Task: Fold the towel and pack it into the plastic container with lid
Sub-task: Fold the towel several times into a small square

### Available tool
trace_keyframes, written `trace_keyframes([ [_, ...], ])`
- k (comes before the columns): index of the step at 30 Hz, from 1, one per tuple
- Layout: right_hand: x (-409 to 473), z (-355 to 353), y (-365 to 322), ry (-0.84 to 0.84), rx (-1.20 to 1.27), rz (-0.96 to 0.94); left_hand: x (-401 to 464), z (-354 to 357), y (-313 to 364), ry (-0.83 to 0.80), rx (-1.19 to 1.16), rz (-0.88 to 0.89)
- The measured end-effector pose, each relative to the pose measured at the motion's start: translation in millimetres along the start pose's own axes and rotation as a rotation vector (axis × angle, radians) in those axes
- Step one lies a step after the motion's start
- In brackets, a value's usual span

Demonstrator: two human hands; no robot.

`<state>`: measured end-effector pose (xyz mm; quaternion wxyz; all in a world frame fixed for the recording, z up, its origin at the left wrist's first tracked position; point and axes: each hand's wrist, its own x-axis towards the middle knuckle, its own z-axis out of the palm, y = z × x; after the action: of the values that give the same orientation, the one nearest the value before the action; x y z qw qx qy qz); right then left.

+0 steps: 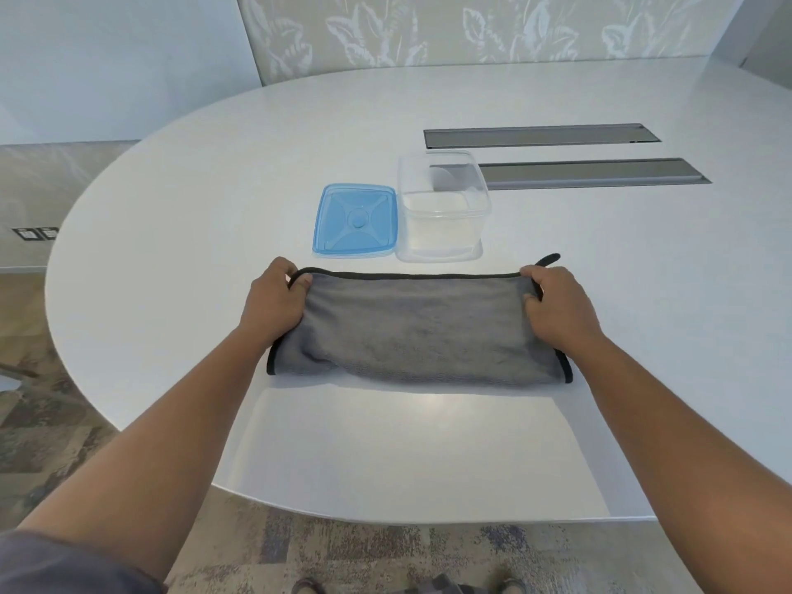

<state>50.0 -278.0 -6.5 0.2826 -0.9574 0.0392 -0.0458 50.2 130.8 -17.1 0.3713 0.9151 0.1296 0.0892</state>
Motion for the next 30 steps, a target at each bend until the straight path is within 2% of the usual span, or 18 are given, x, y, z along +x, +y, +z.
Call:
trace_keyframes([
  [2, -8, 0, -7, 0.066, -0.207, -0.011, 1, -3, -2, -0.016, -0.058, -0.043],
  [5, -27, 8, -26, 0.131, -0.349, -0.156, 4, -13, -4, -0.087, -0.23, -0.174],
  [7, -34, 18, -38, 0.094, -0.401, -0.237, 1, -25, -6, -0.216, -0.377, -0.261],
  [10, -39, 34, -49, -0.024, -0.33, -0.233, -13, -44, -11, -0.433, -0.47, -0.308],
  [13, -46, 51, -45, -0.104, -0.288, -0.19, -23, -54, -16, -0.518, -0.436, -0.287],
  [20, -42, 59, -42, -0.113, -0.352, -0.182, -43, -70, -23, -0.735, -0.332, -0.154],
  [30, -36, 53, -33, -0.124, -0.352, -0.201, -44, -83, -20, -0.762, -0.007, -0.117],
])
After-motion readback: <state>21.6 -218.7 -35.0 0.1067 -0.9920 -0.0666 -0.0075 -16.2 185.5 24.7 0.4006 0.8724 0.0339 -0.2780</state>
